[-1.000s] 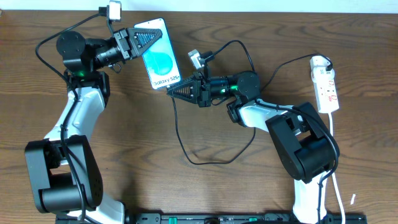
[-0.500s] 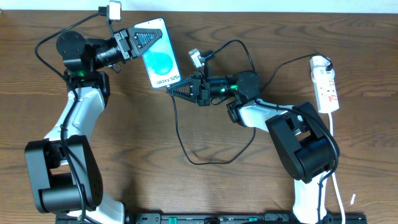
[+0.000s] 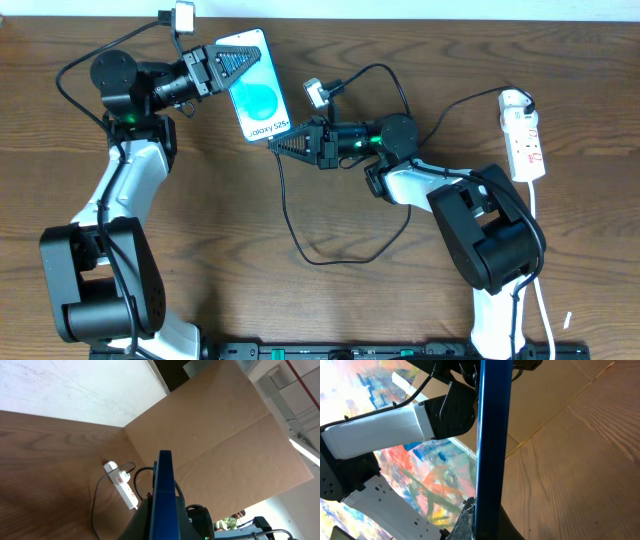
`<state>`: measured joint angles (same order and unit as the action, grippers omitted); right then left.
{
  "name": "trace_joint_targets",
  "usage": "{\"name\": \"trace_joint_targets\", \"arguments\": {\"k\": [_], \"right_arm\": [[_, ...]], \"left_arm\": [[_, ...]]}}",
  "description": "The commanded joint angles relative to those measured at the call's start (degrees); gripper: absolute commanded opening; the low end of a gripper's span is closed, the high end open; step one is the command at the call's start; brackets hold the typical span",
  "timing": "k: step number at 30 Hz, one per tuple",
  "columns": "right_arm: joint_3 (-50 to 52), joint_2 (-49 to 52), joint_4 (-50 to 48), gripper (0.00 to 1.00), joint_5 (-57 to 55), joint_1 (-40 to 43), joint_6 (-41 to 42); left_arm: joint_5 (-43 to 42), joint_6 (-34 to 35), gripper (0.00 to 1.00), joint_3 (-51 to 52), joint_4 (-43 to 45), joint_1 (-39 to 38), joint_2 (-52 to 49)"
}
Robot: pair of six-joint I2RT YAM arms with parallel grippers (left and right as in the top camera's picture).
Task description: Plug charger to phone and switch on socket
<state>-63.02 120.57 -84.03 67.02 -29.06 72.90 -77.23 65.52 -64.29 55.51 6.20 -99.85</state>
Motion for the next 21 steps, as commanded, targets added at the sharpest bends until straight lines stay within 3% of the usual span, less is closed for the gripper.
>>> {"name": "trace_joint_targets", "arguments": {"k": [1, 14, 17, 21], "right_arm": [[-0.63, 0.09, -0.70, 0.01, -8.24, 1.14, 0.35], [-0.63, 0.09, -1.49, 0.02, -6.80, 1.38, 0.28], [-0.63, 0.09, -1.49, 0.20, -6.14, 1.38, 0.17], [-0.63, 0.09, -1.49, 0.31, -5.33, 1.38, -0.33]], "left_arm": [[-5.70, -0.55, 0.08, -0.33, 0.15, -0.83, 1.38], [-5.70, -0.57, 0.07, -0.33, 0.15, -0.81, 1.38], [-5.68, -0.59, 0.07, -0.33, 0.15, -0.79, 1.38], [-5.68, -0.61, 0.07, -0.33, 0.15, -0.76, 1.38]]}}
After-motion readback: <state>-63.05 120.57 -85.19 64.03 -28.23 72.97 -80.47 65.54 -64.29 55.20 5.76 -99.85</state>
